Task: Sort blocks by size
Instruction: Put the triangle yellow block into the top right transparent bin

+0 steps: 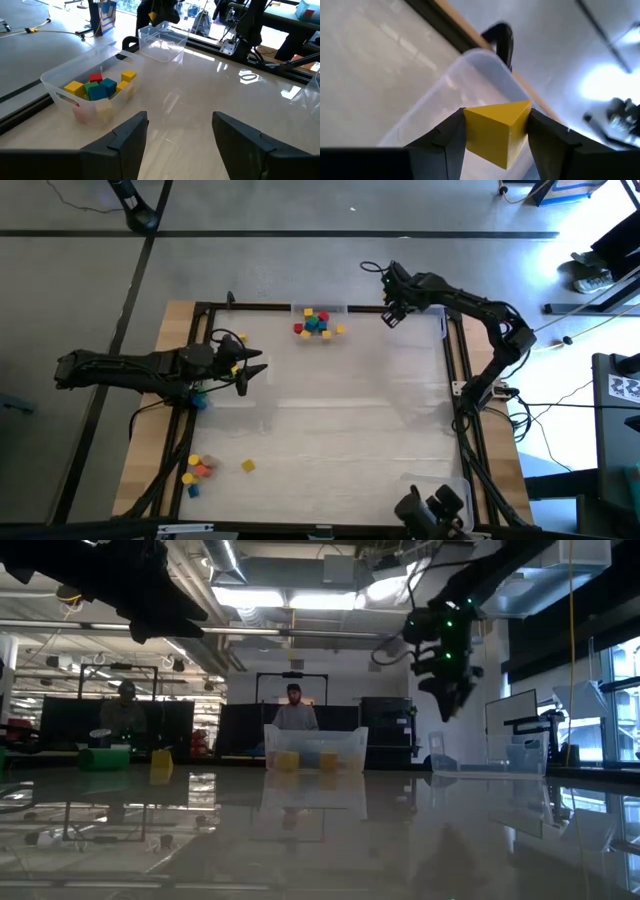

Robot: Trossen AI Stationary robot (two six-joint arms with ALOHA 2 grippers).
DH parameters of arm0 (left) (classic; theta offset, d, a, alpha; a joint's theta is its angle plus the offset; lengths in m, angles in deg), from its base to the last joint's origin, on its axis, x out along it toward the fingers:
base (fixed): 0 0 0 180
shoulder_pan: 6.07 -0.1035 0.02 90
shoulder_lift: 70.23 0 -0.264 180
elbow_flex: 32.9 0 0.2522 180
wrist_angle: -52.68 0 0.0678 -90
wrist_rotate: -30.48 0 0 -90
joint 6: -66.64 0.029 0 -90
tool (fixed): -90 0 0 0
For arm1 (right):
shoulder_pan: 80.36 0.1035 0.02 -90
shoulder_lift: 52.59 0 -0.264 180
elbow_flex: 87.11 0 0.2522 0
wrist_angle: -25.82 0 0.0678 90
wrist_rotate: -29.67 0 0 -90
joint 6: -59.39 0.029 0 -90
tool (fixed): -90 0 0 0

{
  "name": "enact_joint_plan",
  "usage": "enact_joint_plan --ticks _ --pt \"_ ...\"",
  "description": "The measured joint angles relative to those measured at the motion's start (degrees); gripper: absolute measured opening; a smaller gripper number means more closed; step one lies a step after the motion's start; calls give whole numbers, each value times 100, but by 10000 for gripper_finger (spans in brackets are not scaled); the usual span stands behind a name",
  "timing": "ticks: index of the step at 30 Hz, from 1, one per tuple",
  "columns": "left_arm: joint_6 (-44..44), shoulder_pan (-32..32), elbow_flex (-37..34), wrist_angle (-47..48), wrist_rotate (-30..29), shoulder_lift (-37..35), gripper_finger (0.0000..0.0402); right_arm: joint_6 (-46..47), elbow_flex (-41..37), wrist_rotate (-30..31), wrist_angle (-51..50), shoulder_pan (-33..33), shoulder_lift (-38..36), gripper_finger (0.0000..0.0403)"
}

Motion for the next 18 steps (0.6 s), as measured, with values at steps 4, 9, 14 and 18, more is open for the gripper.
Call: enact_joint_plan --ticks 4,9,14,18 --pt "0 0 0 -2 0 0 212 23 -245 -540 8 -245 6 186" --pt "0 0 0 -9 0 0 212 28 -420 -983 3 -423 7 212" --pt "0 0 0 -13 0 0 212 25 -437 -954 41 -489 7 255" --pt "0 0 0 -15 0 0 212 -1 -312 -946 17 -434 -29 279"
